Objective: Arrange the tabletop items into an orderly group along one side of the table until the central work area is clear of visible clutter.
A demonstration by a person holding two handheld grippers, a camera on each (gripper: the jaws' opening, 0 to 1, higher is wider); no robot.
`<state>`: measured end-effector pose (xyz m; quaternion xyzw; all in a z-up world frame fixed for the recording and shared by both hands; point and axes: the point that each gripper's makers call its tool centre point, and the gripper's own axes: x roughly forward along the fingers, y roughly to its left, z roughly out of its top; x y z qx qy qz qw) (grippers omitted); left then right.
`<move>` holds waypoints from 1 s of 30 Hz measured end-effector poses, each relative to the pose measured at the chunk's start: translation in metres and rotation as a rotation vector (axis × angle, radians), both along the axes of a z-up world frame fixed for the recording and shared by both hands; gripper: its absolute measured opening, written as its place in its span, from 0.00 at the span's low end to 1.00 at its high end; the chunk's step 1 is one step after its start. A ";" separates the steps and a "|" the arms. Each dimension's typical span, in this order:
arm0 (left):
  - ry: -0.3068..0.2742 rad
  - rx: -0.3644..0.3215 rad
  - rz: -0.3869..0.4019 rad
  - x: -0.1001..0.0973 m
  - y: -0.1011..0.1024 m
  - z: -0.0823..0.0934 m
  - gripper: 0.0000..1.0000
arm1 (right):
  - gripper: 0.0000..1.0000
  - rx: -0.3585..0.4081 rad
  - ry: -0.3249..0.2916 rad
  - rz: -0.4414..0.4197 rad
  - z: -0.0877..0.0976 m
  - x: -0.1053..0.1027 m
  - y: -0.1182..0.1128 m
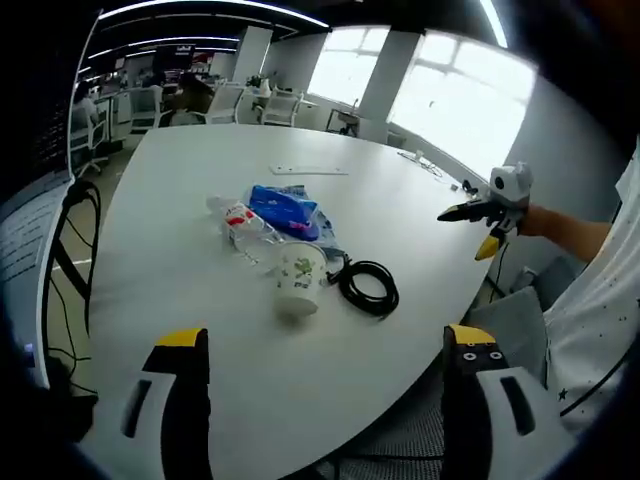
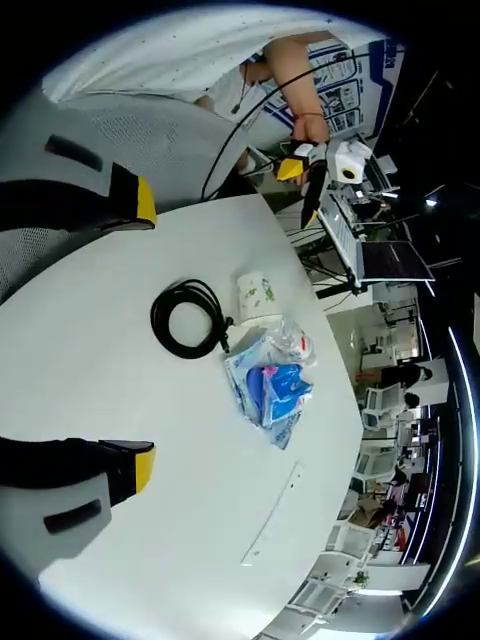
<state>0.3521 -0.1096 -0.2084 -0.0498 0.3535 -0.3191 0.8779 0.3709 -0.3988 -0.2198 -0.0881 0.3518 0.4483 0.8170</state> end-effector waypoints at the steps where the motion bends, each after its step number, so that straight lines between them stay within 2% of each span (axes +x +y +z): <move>1: -0.001 0.000 0.000 0.000 0.000 0.000 1.00 | 0.86 0.003 -0.002 0.000 0.001 0.000 0.000; 30: -0.002 -0.007 -0.004 -0.007 -0.002 0.001 1.00 | 0.86 -0.001 -0.002 0.001 0.000 -0.005 0.003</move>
